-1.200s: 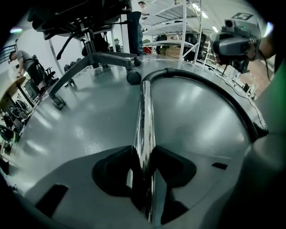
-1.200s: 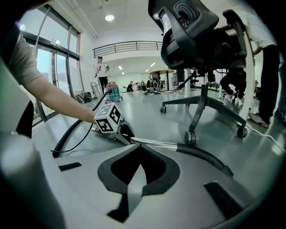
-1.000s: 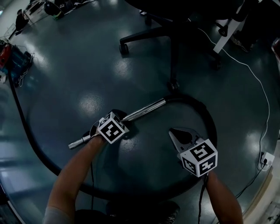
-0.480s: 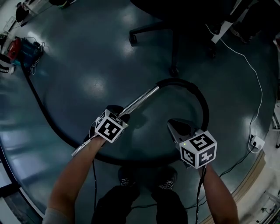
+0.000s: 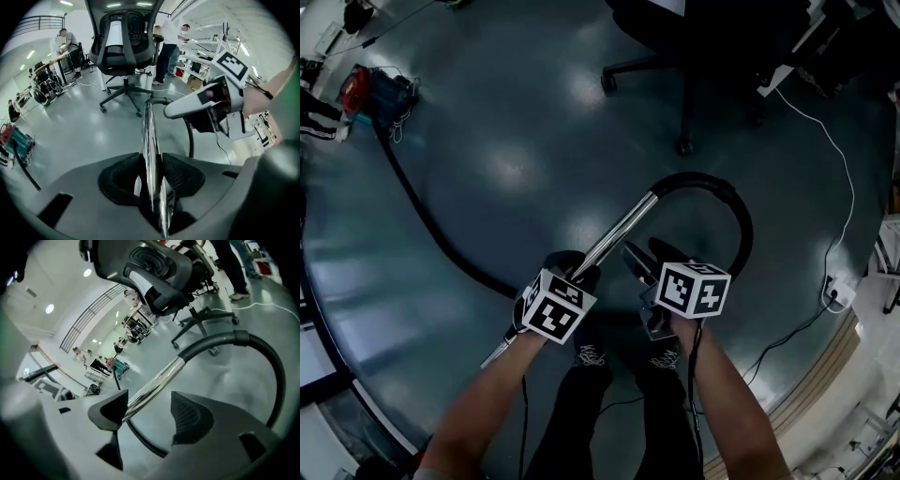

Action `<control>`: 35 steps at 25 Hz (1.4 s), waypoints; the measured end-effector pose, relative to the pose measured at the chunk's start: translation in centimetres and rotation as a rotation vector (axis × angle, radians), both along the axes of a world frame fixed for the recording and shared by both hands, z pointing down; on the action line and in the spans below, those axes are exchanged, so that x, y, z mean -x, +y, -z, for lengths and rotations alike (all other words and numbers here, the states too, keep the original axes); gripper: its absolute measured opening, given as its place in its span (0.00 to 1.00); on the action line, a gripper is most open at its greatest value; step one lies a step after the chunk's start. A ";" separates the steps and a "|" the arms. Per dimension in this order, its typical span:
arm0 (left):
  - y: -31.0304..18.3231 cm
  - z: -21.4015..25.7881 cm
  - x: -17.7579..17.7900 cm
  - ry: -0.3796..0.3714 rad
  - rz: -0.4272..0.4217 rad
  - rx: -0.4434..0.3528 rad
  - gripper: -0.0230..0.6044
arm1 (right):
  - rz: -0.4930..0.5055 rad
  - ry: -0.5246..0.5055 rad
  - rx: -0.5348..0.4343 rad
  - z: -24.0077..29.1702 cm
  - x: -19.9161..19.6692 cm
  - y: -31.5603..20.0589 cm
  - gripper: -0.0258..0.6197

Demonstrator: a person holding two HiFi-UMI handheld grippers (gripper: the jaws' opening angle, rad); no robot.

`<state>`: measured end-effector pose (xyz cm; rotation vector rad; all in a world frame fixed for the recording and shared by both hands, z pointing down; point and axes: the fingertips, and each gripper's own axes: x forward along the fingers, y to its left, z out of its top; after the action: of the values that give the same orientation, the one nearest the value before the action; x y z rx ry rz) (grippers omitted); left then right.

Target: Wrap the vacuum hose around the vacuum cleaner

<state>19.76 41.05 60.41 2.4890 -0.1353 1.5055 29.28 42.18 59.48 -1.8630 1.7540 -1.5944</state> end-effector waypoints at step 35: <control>-2.0 14.2 21.6 0.187 0.322 -0.024 0.34 | 0.572 0.218 -0.061 6.6 24.4 -7.0 0.30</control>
<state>-1.89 39.08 46.25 2.4640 -0.4963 1.1440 4.85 35.21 52.88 -1.6465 2.5765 -1.5025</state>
